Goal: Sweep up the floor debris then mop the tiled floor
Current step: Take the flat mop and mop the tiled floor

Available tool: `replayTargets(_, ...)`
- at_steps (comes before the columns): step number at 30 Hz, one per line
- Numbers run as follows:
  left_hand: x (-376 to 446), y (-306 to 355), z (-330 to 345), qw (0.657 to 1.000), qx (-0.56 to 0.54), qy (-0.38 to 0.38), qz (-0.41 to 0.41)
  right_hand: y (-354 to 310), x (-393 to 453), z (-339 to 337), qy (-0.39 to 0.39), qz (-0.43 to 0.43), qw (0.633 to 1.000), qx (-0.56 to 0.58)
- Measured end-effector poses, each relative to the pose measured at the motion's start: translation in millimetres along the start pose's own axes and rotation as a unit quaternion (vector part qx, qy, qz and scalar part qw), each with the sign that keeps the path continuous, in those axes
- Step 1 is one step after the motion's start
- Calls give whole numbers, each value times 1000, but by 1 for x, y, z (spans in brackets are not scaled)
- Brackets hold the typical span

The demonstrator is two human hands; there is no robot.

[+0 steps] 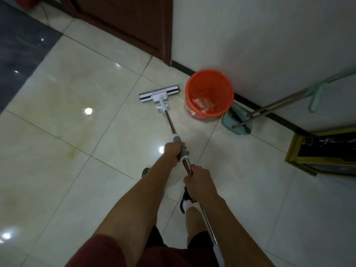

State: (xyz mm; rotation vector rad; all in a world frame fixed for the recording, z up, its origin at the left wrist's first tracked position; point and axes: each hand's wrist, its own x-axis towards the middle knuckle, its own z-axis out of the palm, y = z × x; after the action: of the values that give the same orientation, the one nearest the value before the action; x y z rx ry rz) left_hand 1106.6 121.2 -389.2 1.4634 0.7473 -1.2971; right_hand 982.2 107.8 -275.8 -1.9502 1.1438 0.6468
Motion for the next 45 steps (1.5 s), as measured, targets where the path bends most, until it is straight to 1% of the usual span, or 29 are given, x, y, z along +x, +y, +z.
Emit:
replayTargets(4,-17,-14,0,998,-57,24,18,14,-9,-8,-21,-47,998,-34)
replayTargets(9,-36,-15,-27,989,-125,63,35,4,-12,-4,-45,-91,992,-80)
replayTargets(16,-61,-19,-103,964,-245,94,51,-40,-27,28,-100,-172,967,-157)
replayTargets(19,-70,-23,-148,949,-288,116,53,-66,-36,49,-123,-220,947,-197)
replayTargets(25,-72,-39,-251,907,-388,159,38,-124,-61,113,-163,-272,904,-287)
replayTargets(28,-71,-54,-304,887,-432,158,40,-156,-75,150,-187,-279,884,-326)
replayTargets(33,-74,-73,-397,846,-503,169,46,-212,-107,223,-202,-280,868,-357)
replayTargets(40,-78,-92,-508,818,-539,198,44,-274,-137,310,-223,-312,839,-386)
replayTargets(45,-81,-86,-571,800,-560,209,50,-320,-143,356,-229,-339,811,-419)
